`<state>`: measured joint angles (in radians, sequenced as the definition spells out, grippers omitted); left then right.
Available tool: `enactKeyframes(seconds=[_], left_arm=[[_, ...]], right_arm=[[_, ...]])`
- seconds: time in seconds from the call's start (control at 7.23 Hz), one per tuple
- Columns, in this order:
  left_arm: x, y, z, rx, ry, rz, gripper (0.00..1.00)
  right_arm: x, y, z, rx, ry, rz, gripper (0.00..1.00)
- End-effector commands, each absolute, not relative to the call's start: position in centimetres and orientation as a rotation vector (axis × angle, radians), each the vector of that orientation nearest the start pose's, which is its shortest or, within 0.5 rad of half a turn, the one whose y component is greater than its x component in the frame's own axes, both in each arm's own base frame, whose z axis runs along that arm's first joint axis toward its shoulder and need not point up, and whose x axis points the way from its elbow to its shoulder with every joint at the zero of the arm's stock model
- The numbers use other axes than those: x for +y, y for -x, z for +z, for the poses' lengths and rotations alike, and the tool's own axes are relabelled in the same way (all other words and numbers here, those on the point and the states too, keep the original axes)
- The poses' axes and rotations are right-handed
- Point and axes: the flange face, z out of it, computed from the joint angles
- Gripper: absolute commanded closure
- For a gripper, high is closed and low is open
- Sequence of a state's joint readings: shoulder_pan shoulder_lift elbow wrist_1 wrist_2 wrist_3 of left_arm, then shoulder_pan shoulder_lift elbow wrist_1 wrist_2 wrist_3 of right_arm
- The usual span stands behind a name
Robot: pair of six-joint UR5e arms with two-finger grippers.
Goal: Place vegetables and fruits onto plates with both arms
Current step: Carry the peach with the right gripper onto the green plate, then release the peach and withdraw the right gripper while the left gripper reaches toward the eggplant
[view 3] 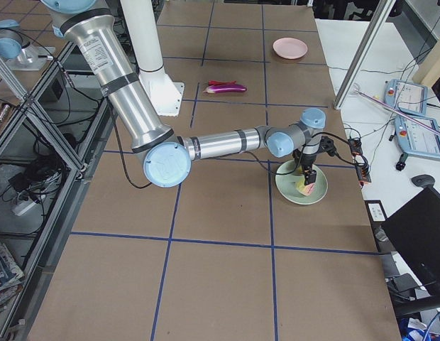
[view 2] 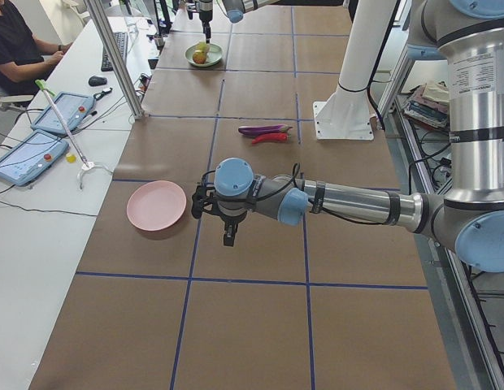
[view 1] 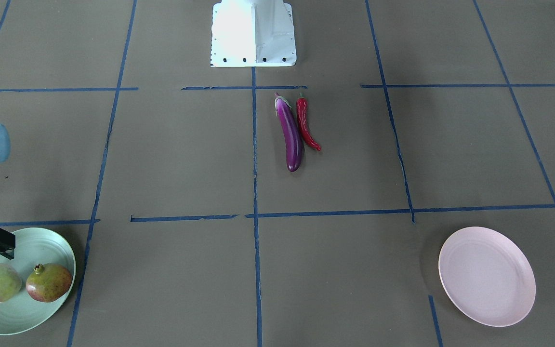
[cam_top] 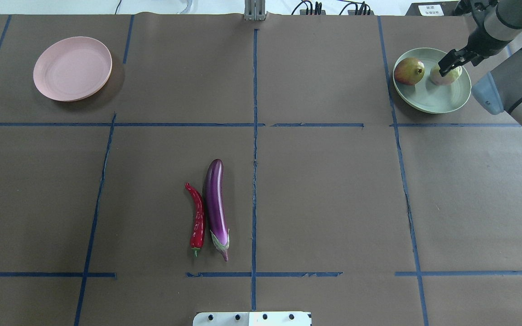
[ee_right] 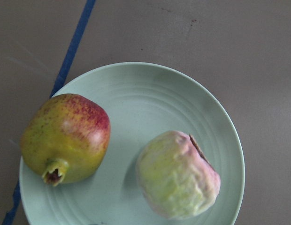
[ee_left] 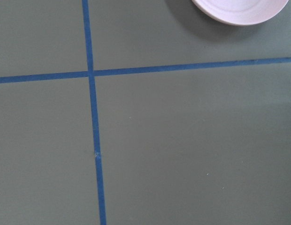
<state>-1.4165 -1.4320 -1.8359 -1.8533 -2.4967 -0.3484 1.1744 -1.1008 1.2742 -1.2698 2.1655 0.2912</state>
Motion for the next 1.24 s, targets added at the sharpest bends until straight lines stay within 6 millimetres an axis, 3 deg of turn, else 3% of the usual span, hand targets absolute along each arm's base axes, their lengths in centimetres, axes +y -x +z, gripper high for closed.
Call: enactKeyframes(seconds=[0.0,0.28,0.41,0.55,0.69,0.83,0.97,1.11], left_arm=[[-46.7,-9.1,49.6,1.058,-0.094,-0.073,0.00],[-49.3,-22.5,39.3,1.101,-0.032,-0.113,0.00],[-47.7,-31.4,34.4,1.115,-0.001,-0.096,0.00],[-45.9,-38.8,30.0,1.115,0.004,-0.095,0.00],[-45.3,-45.9,25.9,1.066,-0.020,-0.065,0.00],[-46.4,-52.4,21.8,1.019,-0.050,-0.061,0.00],[-46.3,-54.9,22.6,0.977,-0.074,-0.027,0.03],[-46.3,-54.6,24.8,0.914,-0.108,0.031,0.03]], right_arm=[[-64.9,18.2,48.9,-0.801,-0.246,-0.257,0.00],[-60.8,14.5,49.3,-0.878,-0.240,-0.245,0.00],[-59.6,12.7,49.8,-0.921,-0.217,-0.225,0.00],[-58.0,11.4,49.4,-0.963,-0.206,-0.221,0.00],[-55.0,10.3,49.4,-0.964,-0.220,-0.224,0.00],[-53.0,9.6,49.1,-0.962,-0.232,-0.227,0.00],[-52.6,9.5,48.9,-0.963,-0.236,-0.229,0.00],[-52.6,9.6,49.0,-0.963,-0.234,-0.230,0.00]])
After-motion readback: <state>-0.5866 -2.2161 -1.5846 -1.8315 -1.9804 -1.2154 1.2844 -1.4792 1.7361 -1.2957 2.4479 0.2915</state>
